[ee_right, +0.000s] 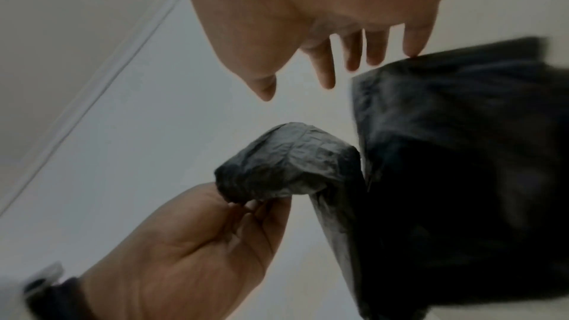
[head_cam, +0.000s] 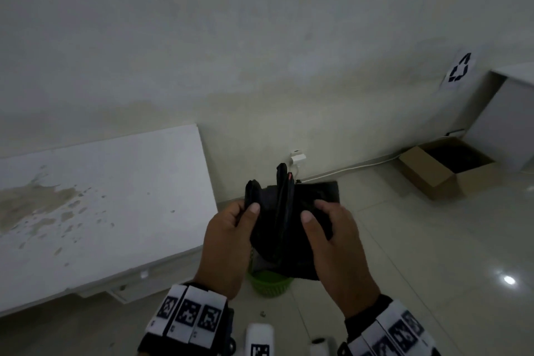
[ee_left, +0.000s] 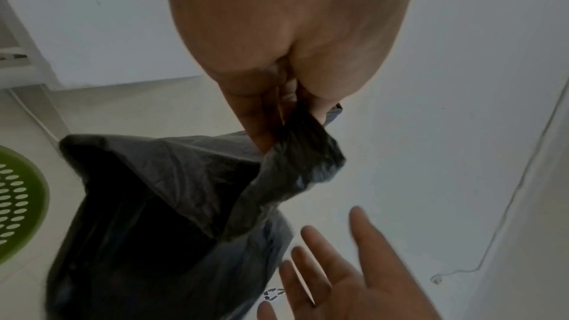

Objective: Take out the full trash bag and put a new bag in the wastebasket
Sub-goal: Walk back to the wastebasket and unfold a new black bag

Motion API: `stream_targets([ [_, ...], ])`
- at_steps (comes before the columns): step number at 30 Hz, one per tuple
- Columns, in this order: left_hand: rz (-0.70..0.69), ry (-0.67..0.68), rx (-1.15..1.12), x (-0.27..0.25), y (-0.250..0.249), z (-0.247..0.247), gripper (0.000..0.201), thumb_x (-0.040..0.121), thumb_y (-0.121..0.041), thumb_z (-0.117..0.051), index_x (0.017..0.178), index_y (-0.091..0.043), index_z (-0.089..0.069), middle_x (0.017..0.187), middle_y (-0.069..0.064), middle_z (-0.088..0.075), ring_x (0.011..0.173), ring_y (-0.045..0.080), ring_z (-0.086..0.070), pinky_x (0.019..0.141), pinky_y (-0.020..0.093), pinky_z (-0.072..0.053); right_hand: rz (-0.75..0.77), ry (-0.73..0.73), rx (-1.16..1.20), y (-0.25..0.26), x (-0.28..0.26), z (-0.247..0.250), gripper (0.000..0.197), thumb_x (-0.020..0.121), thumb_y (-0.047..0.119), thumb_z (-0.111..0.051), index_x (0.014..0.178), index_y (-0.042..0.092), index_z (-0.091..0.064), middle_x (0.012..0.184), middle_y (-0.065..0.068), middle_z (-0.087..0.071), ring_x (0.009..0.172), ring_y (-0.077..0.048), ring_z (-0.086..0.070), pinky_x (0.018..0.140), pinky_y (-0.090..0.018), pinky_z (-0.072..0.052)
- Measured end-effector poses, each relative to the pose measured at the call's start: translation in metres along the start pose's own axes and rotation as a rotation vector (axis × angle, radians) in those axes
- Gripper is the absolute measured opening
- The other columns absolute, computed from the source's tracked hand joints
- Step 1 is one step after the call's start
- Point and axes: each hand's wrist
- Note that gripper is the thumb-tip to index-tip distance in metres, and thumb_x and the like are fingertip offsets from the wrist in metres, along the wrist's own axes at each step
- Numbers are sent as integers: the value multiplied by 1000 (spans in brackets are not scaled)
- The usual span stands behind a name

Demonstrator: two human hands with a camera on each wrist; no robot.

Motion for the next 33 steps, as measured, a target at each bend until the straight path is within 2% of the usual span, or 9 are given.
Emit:
stream_targets([
  [3,1,15,0,-1,-1,-23,20,101,-20,-55,105,-14,-74,95,2,-79,93,21,-75,82,38,-61,-99,181,248,1,7,12,37,87,56,-59,98,23,-71,94,10,-74,87,2,-68,78,-20,-55],
  [6,36,18,-7,-5,0,-40,20,101,-17,-55,108,-11,-73,94,0,-79,91,18,-75,75,25,-60,-103,162,266,-10,17,18,12,92,29,-67,100,23,-72,92,6,-77,86,-7,-72,83,-38,-60],
  [11,64,56,1,-10,7,-56,18,100,-18,-57,104,-12,-74,99,10,-77,98,28,-73,93,50,-57,-220,185,429,-23,26,25,26,82,37,-76,98,17,-71,89,-1,-78,84,-15,-75,81,-45,-61],
  [18,98,-51,5,0,9,-54,17,99,-17,-59,105,-12,-74,97,5,-79,98,25,-74,91,41,-58,-147,132,337,-36,48,34,14,94,18,-61,95,19,-74,86,2,-78,82,-14,-74,80,-45,-61],
  [23,-38,-238,230,22,2,-36,8,91,-22,-70,99,-21,-68,93,-3,-73,89,13,-69,90,42,-57,-99,151,387,-35,80,33,18,96,11,-55,104,15,-71,95,-3,-77,92,-20,-73,86,-47,-59],
  [26,-120,-265,276,37,-8,-32,38,86,-13,-76,117,-21,-56,108,-7,-64,95,3,-63,93,34,-55,-100,179,412,-27,102,26,20,95,7,-53,103,13,-70,95,-6,-77,92,-22,-73,88,-49,-58],
  [28,-234,-260,420,50,-10,-28,56,83,-15,-78,132,-19,-50,126,-3,-55,115,14,-57,103,36,-47,-113,199,452,-19,116,20,21,95,3,-51,100,12,-70,94,-9,-76,93,-27,-72,90,-52,-57],
  [30,-415,-209,676,64,-13,-25,55,83,-31,-71,134,-19,-53,135,2,-52,129,22,-46,111,34,-31,-116,223,480,-11,129,13,22,95,1,-50,101,10,-69,95,-13,-76,95,-32,-71,90,-55,-56],
  [33,-476,16,840,78,-30,-28,50,86,-56,-55,125,-25,-64,129,-2,-61,123,16,-50,106,29,-32,-85,249,466,-5,144,5,22,95,1,-49,103,9,-68,95,-14,-76,93,-32,-72,90,-55,-56],
])
Point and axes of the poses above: each hand's wrist, its own x-axis towards the middle knuckle, its own z-axis out of the back of the hand, y = z × x
